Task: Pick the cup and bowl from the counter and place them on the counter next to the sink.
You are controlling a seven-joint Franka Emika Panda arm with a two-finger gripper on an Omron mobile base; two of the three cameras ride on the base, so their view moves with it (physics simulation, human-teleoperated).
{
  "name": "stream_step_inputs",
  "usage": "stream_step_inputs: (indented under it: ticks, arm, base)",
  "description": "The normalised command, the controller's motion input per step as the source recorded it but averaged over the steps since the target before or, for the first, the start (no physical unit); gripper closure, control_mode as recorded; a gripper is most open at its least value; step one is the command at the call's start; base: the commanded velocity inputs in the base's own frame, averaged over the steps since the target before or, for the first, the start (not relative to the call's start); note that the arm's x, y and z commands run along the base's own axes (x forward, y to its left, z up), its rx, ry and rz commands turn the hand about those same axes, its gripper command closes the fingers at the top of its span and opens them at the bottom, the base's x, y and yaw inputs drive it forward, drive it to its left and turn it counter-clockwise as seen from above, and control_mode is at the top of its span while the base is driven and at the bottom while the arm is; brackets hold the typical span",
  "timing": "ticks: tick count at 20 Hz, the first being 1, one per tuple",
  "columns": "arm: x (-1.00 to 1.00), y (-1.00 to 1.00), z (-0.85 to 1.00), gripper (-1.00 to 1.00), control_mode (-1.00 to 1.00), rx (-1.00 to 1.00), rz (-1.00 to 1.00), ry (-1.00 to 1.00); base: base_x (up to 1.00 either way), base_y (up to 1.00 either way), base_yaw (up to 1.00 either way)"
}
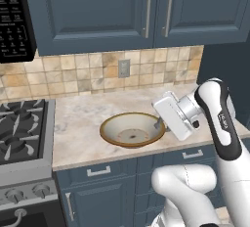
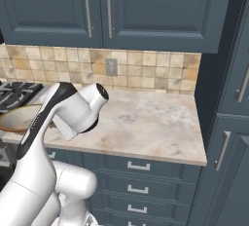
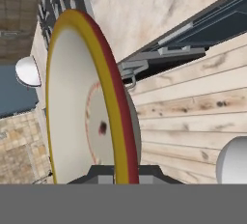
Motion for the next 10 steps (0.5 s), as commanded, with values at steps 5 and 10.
stream_step_inputs:
  ticks: [5, 10]
  arm:
    - [0.00, 0.00, 0.00, 1.00, -1.00, 0.00, 0.00, 0.00]
    - [0.00, 0.00, 0.00, 1.00, 1.00, 0.00, 0.00, 0.00]
  base:
    - [0.00, 0.00, 0.00]
    - [0.00, 0.00, 0.00]
